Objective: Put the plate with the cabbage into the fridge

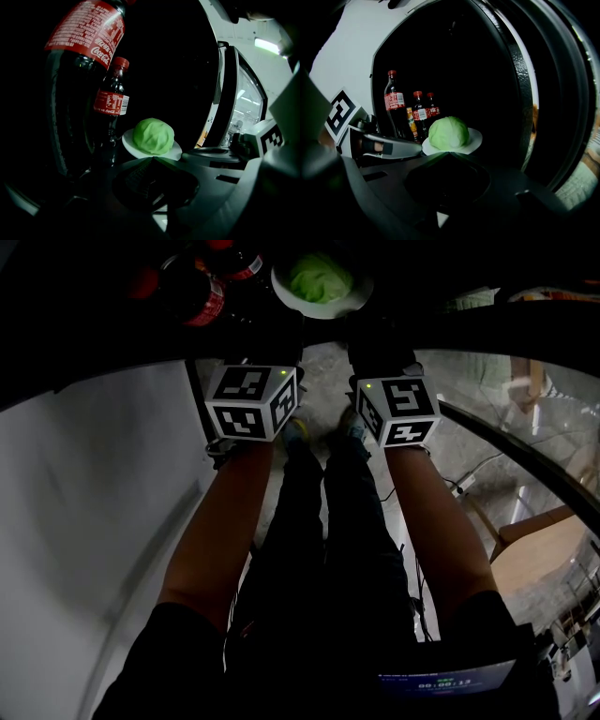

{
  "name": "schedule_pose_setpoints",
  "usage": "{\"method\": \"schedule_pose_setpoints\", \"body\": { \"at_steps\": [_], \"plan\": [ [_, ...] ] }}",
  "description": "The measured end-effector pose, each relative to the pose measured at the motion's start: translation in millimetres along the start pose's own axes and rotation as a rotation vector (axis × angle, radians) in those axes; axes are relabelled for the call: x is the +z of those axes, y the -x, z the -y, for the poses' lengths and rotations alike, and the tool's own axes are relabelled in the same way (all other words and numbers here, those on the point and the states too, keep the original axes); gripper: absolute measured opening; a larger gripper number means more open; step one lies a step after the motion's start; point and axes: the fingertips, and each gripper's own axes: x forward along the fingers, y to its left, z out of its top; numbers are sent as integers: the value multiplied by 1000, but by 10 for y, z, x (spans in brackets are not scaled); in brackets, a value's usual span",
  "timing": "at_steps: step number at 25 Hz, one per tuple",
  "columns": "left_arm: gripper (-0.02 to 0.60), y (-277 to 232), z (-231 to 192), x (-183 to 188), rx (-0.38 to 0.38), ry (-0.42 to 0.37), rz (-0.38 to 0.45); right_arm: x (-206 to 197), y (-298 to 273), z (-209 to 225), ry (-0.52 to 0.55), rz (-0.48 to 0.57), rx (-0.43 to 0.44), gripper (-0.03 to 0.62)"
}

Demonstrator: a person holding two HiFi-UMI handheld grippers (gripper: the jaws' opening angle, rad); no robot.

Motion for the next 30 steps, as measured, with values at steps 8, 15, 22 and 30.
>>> {"method": "schedule_pose_setpoints", "body": {
  "at_steps": [8,15,22,30],
  "plan": [
    [5,60,8,113,4,-9,39,78,24,47,-13,9,-4,6],
    [3,422,102,448,18,-70,143,454,309,-11,-4,75,-13,5],
    [5,629,294,612,-2,-76,174,622,552,-21,-2,82,-50,5],
    [4,905,469,693,-24,-100,185,778,860,-227,-18,100,-46,5]
  ]
}}
